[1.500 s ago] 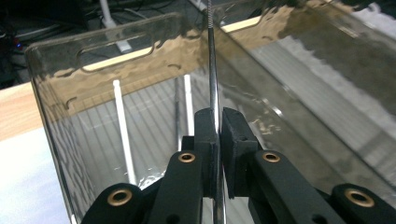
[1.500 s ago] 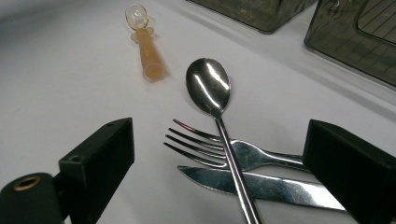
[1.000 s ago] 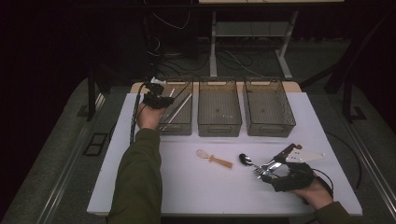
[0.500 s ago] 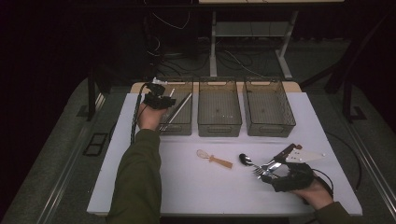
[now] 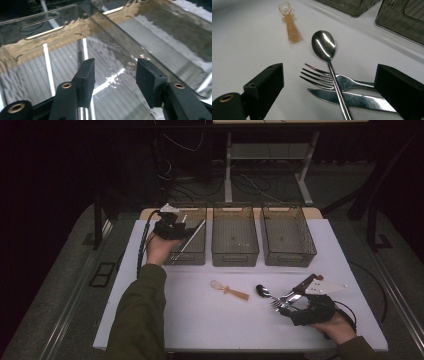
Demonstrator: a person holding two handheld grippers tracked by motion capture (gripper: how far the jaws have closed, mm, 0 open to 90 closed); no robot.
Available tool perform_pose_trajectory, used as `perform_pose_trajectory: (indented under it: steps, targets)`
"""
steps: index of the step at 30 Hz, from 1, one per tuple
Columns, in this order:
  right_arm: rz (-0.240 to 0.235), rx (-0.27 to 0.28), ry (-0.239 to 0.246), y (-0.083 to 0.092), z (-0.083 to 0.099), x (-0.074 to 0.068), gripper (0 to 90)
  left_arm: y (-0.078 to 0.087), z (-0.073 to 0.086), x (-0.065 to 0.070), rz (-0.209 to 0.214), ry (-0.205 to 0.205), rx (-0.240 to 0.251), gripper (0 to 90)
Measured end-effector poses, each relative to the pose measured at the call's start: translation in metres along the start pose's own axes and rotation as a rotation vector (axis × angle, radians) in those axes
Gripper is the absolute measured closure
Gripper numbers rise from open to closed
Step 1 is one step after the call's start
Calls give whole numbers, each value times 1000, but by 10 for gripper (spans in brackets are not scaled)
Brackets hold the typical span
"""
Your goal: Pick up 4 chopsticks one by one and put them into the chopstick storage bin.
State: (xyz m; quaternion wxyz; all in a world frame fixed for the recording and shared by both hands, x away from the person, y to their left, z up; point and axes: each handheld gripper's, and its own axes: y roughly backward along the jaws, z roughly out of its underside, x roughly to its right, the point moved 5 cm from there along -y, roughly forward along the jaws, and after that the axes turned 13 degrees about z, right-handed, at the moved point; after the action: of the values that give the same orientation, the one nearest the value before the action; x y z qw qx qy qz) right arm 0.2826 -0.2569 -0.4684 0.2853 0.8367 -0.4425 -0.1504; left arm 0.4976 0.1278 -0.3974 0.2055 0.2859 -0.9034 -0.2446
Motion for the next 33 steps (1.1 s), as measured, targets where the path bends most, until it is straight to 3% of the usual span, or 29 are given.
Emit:
perform_pose_trajectory:
  steps: [7,13,21,33]
  targets:
    - [1,0,1,-1,0,0,93,7,0,22,56,-44,27,410]
    - [4,-2,-1,-1,1,0,93,14,12,44,103,-81,38,372]
    - [3,-3,-1,-1,1,0,93,24,33,71,133,-130,35,336]
    - [3,-6,-2,-1,1,0,93,36,75,102,172,-152,69,238]
